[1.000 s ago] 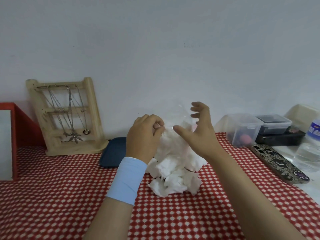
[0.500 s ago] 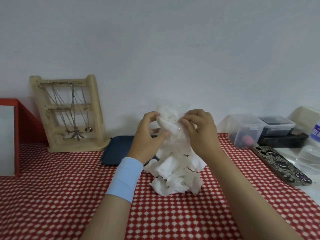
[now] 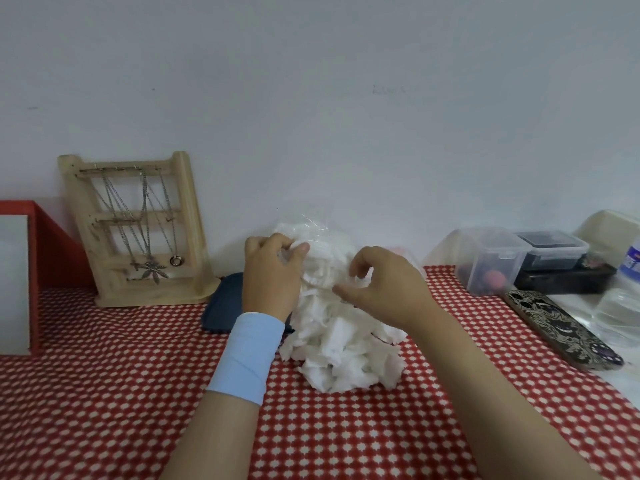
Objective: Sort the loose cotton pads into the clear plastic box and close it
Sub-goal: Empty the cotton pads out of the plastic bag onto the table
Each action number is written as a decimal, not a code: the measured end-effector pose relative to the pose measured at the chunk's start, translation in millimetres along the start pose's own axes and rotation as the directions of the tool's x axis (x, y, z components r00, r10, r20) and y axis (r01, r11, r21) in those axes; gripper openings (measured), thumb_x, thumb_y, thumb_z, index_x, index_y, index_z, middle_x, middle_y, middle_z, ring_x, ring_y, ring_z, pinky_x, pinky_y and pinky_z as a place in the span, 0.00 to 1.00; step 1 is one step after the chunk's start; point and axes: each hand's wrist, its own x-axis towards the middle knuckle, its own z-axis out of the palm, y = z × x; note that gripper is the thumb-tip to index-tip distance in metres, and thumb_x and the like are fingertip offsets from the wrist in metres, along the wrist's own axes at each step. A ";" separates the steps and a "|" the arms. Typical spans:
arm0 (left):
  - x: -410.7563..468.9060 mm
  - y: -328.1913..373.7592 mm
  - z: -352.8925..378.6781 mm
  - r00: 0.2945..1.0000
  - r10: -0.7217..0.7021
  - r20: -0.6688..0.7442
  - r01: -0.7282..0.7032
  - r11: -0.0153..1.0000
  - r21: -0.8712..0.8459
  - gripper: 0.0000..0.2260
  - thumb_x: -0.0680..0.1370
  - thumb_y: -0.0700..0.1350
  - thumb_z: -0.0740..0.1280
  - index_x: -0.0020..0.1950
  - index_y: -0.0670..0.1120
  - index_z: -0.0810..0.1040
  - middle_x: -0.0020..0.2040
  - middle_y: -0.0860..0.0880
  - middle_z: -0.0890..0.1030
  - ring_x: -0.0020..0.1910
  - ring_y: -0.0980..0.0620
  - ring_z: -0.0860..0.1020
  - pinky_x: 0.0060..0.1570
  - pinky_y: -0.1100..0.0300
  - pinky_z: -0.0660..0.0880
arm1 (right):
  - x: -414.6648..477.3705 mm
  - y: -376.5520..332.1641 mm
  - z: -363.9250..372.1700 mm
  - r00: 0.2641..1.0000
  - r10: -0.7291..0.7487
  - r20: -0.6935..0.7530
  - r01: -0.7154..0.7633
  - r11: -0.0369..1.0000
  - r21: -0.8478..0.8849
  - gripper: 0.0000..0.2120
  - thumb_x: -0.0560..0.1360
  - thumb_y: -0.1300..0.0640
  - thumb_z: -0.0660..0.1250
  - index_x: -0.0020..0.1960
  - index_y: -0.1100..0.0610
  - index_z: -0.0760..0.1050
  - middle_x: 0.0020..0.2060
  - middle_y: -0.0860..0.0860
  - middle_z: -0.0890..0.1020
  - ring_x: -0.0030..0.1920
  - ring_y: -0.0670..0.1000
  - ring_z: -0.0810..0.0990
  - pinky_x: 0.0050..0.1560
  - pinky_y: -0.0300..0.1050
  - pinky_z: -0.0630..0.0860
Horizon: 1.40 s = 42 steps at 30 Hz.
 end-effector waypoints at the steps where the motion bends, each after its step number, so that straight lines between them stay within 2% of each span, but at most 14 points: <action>1: 0.2 0.5 0.6 1.000 -0.019 0.009 0.020 1.000 -0.024 0.08 0.81 0.51 0.66 0.52 0.47 0.77 0.59 0.51 0.69 0.44 0.63 0.72 0.39 0.75 0.65 | -0.9 -1.7 3.9 1.000 0.015 -0.008 -0.015 1.000 -0.028 0.20 0.69 0.38 0.74 0.51 0.47 0.73 0.48 0.40 0.76 0.44 0.44 0.77 0.45 0.41 0.75; 5: -0.2 2.4 5.9 0.992 -0.117 0.055 0.125 0.973 -0.192 0.13 0.80 0.54 0.65 0.60 0.47 0.74 0.61 0.50 0.73 0.52 0.57 0.75 0.46 0.70 0.68 | 1.4 -5.9 14.0 0.978 0.130 -0.161 -0.105 0.982 0.155 0.15 0.74 0.46 0.74 0.50 0.50 0.70 0.44 0.42 0.77 0.37 0.48 0.81 0.41 0.48 0.80; 8: -0.6 4.4 10.5 0.972 -0.234 0.038 0.232 0.905 -0.357 0.19 0.76 0.58 0.69 0.60 0.49 0.71 0.62 0.48 0.74 0.57 0.49 0.76 0.50 0.58 0.74 | 3.1 -8.0 13.4 0.933 0.230 -0.278 -0.123 0.927 0.353 0.08 0.76 0.55 0.72 0.51 0.51 0.73 0.44 0.41 0.78 0.38 0.41 0.79 0.37 0.30 0.75; 12: -2.4 5.1 12.4 0.947 -0.321 -0.013 0.283 0.852 -0.441 0.14 0.77 0.53 0.70 0.51 0.45 0.72 0.51 0.47 0.75 0.40 0.56 0.75 0.35 0.66 0.71 | 1.5 -12.7 12.3 0.872 0.325 -0.365 -0.123 0.868 0.481 0.07 0.72 0.54 0.74 0.45 0.51 0.76 0.41 0.43 0.81 0.39 0.42 0.80 0.39 0.33 0.73; 14: -4.4 5.9 12.8 0.944 -0.330 -0.022 0.281 0.834 -0.474 0.15 0.77 0.53 0.70 0.51 0.42 0.74 0.47 0.45 0.77 0.37 0.57 0.77 0.37 0.59 0.77 | -0.2 -13.9 16.6 0.900 0.238 -0.365 -0.077 0.911 0.404 0.06 0.73 0.53 0.75 0.47 0.50 0.79 0.43 0.43 0.82 0.40 0.42 0.80 0.41 0.36 0.74; 17: -6.1 8.2 13.0 0.951 -0.308 -0.007 0.268 0.839 -0.473 0.10 0.77 0.52 0.70 0.50 0.47 0.74 0.50 0.45 0.80 0.43 0.50 0.79 0.44 0.55 0.80 | -2.9 -16.5 23.8 0.950 0.058 -0.305 -0.017 0.991 0.134 0.20 0.74 0.46 0.73 0.66 0.44 0.77 0.57 0.41 0.78 0.48 0.42 0.80 0.46 0.38 0.75; 20: -7.4 9.3 15.3 0.970 -0.235 0.054 0.235 0.870 -0.433 0.07 0.79 0.48 0.69 0.53 0.49 0.73 0.50 0.46 0.81 0.47 0.47 0.81 0.47 0.52 0.81 | -1.0 -15.6 25.0 0.962 0.121 -0.246 -0.089 0.986 0.137 0.27 0.76 0.46 0.71 0.73 0.43 0.70 0.60 0.46 0.76 0.52 0.46 0.78 0.49 0.42 0.74; 24: -9.4 10.7 19.5 0.977 -0.183 0.107 0.210 0.901 -0.380 0.06 0.81 0.46 0.67 0.54 0.50 0.71 0.51 0.45 0.81 0.49 0.46 0.83 0.44 0.55 0.82 | 4.0 -5.8 24.9 0.968 0.139 -0.211 -0.131 0.990 0.049 0.25 0.75 0.47 0.70 0.71 0.42 0.70 0.57 0.49 0.78 0.56 0.51 0.77 0.47 0.45 0.72; 28: -9.7 13.8 16.4 0.981 -0.171 0.096 0.196 0.887 -0.418 0.09 0.80 0.46 0.68 0.57 0.49 0.71 0.50 0.47 0.83 0.46 0.47 0.84 0.46 0.51 0.83 | 5.9 1.6 18.3 0.952 0.157 -0.264 -0.126 0.983 0.132 0.15 0.76 0.58 0.67 0.61 0.47 0.81 0.45 0.47 0.85 0.42 0.48 0.82 0.45 0.43 0.76; 31: -6.6 12.7 14.8 0.967 -0.223 0.120 0.253 0.829 -0.499 0.11 0.78 0.46 0.71 0.55 0.53 0.71 0.51 0.46 0.82 0.47 0.44 0.84 0.45 0.45 0.84 | 4.1 4.6 9.8 0.951 0.137 -0.277 -0.093 0.982 0.166 0.11 0.73 0.59 0.69 0.49 0.45 0.84 0.38 0.44 0.85 0.34 0.43 0.81 0.43 0.44 0.79; 34: -6.0 8.7 13.4 0.966 -0.246 0.081 0.254 0.838 -0.484 0.12 0.75 0.48 0.72 0.53 0.55 0.71 0.56 0.48 0.80 0.51 0.48 0.83 0.50 0.43 0.83 | 2.4 3.4 -2.8 0.992 -0.004 -0.127 0.022 0.990 0.142 0.09 0.70 0.62 0.70 0.45 0.51 0.84 0.36 0.47 0.84 0.35 0.47 0.82 0.42 0.50 0.81; 37: -2.4 3.5 6.1 0.970 -0.244 -0.015 0.210 0.859 -0.466 0.13 0.77 0.46 0.72 0.57 0.50 0.71 0.54 0.51 0.78 0.48 0.57 0.81 0.45 0.58 0.81 | 1.1 -1.9 -12.2 0.977 -0.087 0.197 0.094 0.995 -0.029 0.13 0.71 0.64 0.70 0.51 0.51 0.86 0.42 0.44 0.84 0.40 0.45 0.80 0.44 0.42 0.80; 40: 3.8 -2.2 -3.0 0.977 -0.208 -0.042 0.169 0.880 -0.445 0.11 0.79 0.44 0.70 0.57 0.49 0.70 0.52 0.53 0.76 0.48 0.56 0.78 0.44 0.63 0.75 | 0.4 -0.5 -9.9 0.902 0.019 0.431 0.106 0.959 -0.264 0.18 0.72 0.62 0.68 0.58 0.47 0.83 0.49 0.43 0.82 0.49 0.46 0.78 0.51 0.44 0.79; 42: 5.5 -2.4 -6.4 0.986 -0.166 -0.006 0.146 0.882 -0.449 0.10 0.80 0.42 0.69 0.57 0.49 0.70 0.53 0.54 0.77 0.49 0.56 0.78 0.45 0.63 0.75 | -1.5 2.6 -13.6 0.839 0.086 0.538 0.070 0.962 -0.262 0.22 0.72 0.61 0.67 0.62 0.43 0.79 0.50 0.40 0.78 0.53 0.47 0.78 0.55 0.44 0.78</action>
